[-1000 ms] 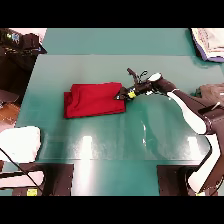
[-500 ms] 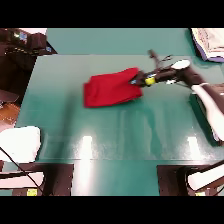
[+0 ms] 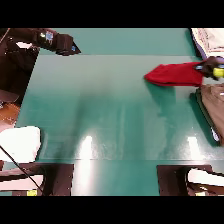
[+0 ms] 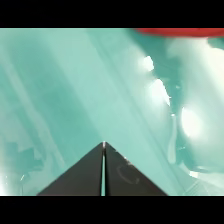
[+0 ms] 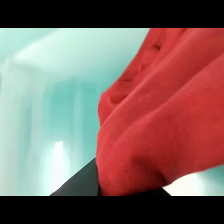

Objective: Fold the shirts.

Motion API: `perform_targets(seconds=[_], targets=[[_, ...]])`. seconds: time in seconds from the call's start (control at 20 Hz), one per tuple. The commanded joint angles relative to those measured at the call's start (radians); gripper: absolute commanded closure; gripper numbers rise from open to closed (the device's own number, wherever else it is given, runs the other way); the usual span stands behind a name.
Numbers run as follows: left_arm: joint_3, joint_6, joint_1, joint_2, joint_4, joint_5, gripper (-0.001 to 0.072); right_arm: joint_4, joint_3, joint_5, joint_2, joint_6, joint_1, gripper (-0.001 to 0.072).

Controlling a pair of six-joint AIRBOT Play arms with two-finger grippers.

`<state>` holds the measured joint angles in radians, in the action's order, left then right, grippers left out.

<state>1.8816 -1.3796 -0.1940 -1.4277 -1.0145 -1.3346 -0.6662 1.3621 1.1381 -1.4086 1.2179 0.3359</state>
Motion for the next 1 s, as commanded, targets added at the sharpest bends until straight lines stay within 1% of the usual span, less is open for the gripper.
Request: perform_targets(seconds=[0.0, 0.1, 0.35, 0.5, 0.6, 0.75, 0.95], targets=[[0.0, 0.0, -0.024, -0.002, -0.007, 0.011, 0.0679, -0.014, -0.003, -0.06, 0.019, 0.005, 0.148, 0.0699], [0.0, 0.0, -0.024, -0.002, -0.008, 0.011, 0.068, -0.017, 0.016, -0.072, 0.013, 0.004, 0.189, 0.0699], [0.0, 0.0, -0.024, -0.003, -0.011, 0.011, 0.0679, -0.017, 0.212, 0.039, -0.002, 0.005, 0.238, 0.0699], [0.0, 0.0, -0.024, -0.003, -0.017, 0.007, 0.068, -0.016, 0.28, 0.128, 0.048, 0.02, 0.281, 0.0699], [0.0, 0.0, -0.024, -0.003, -0.028, 0.006, 0.0679, -0.017, 0.281, 0.135, 0.101, 0.024, 0.322, 0.0699], [0.0, 0.001, -0.024, -0.003, -0.044, 0.002, 0.0679, -0.029, 0.28, 0.184, 0.157, 0.024, 0.383, 0.0699], [0.0, 0.024, -0.024, -0.003, -0.052, -0.013, 0.0679, -0.236, 0.198, 0.241, 0.22, 0.066, 0.43, 0.0698]])
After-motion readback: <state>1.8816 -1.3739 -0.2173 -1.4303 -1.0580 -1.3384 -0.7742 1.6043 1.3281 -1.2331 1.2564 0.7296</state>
